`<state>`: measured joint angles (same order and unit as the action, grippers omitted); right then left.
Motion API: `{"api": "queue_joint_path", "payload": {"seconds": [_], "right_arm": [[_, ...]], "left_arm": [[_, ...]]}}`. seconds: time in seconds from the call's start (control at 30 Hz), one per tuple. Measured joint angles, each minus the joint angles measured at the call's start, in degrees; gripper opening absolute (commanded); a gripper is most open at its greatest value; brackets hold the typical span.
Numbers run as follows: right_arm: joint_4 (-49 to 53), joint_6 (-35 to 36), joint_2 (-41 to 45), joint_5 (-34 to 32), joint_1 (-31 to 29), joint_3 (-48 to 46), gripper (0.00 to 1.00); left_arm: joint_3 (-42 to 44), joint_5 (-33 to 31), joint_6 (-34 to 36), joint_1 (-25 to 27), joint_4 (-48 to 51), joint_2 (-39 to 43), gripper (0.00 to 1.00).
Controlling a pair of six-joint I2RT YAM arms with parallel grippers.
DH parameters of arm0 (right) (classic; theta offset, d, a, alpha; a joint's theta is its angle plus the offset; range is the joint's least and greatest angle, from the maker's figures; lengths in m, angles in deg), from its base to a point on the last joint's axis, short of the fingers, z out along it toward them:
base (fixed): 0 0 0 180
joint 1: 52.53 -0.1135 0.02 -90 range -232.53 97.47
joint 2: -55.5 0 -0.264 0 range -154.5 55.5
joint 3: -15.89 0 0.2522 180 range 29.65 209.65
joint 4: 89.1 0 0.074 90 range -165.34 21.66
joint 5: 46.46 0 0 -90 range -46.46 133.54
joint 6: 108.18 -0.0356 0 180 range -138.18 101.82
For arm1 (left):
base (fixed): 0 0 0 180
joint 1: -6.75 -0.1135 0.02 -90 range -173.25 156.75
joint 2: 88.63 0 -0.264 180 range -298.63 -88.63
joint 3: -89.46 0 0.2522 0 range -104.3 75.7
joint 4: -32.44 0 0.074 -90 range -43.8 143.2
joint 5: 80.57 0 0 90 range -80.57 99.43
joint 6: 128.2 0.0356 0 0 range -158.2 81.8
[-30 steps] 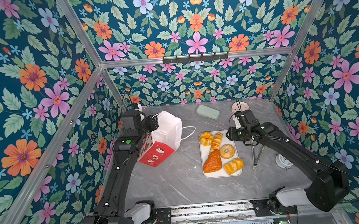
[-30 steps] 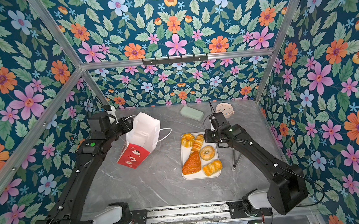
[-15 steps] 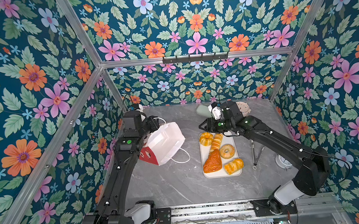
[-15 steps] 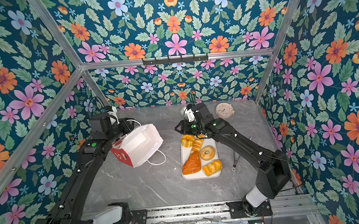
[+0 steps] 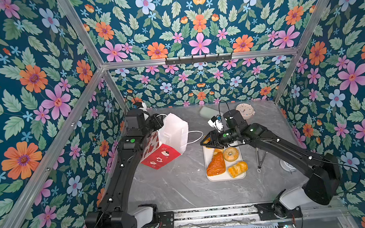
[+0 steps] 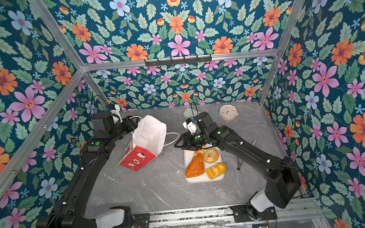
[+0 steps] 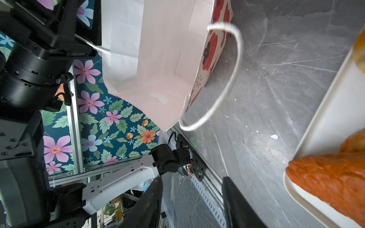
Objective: Take the fake bread out of the paper bag
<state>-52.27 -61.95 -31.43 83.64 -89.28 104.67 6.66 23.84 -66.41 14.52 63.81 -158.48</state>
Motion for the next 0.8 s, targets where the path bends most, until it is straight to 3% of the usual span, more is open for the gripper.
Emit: {"api": "queue_joint_path", "payload": {"seconds": [0.67, 0.73, 0.8], "right_arm": [[-3.54, 0.50, -9.35, 0.22, -0.68, 8.11, 0.49], [-3.08, 0.46, -10.32, 0.24, -0.68, 7.61, 0.44], [-3.15, 0.46, -10.56, 0.26, -0.68, 7.65, 0.32]], "left_arm": [[-0.35, 0.63, -0.37, 0.00, -1.05, -0.04, 0.51], [-0.44, 0.63, -0.37, 0.00, -1.27, 0.00, 0.51], [-0.44, 0.66, -0.37, 0.00, -1.27, 0.04, 0.51]]}}
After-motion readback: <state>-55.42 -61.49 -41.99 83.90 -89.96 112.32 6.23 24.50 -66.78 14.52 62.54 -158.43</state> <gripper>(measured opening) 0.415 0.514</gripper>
